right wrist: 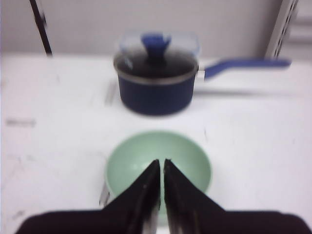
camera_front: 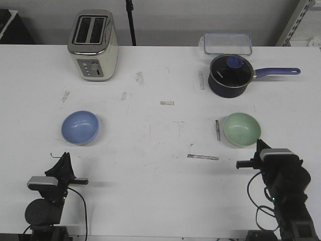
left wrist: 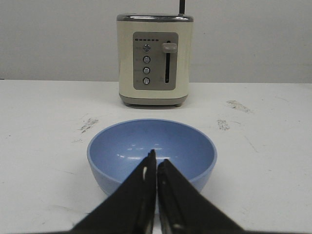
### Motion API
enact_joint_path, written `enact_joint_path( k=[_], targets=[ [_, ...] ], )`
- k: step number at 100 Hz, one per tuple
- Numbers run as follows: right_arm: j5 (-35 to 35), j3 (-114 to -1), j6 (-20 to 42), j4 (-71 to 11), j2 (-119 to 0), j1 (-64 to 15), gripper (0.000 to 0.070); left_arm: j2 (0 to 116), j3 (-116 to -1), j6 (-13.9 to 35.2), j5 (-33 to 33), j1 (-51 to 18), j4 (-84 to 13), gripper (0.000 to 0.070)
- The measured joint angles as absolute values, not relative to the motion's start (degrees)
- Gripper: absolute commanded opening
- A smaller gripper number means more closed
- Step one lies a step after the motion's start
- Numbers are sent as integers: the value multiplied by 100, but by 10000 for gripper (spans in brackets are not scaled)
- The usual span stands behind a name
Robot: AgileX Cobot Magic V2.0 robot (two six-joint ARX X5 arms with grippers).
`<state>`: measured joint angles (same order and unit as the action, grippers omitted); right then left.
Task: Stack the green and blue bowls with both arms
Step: 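Reach the right gripper forward and down onto the pale green bowl rim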
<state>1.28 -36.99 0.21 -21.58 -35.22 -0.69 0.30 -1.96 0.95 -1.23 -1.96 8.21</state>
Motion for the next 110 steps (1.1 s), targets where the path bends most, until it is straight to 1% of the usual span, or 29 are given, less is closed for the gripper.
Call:
enact_joint_path(
  k=[35,51,69,80,90,94,97,100,110],
  targets=[
    [128,-5293,23,-3382,-5572,25,4,30,-196,95,-123,-196,821,1],
    [154,-6160,99,-3907,-6490,399,4,30,-196,95,-123,-196,821,1],
    [191,-7002,454,-4447,-7437,921,4,30,-196,95,-123,-196,821,1],
    [515,-7367,499,-4724,-7881,1188,4,30,-196,95,-123,-196,821,1],
    [1000,-7472,499,-4718,-8141,1385,7,30,-196,95,-123,-196,821,1],
    [1219,-7472,499,-4740,-8219,1446,23,30,-196,95,-123,-196,821,1],
    [1365,-7472,499,-4759,-8270,1490,55,30,-196,95,-123,-196,821,1],
    [1487,-7472,499,-4779,-8320,1529,110,30,-196,95,-123,-196,821,1],
    [1651,-7472,499,-4875,-8462,1649,324,30,-196,95,-123,-196,821,1]
  ],
)
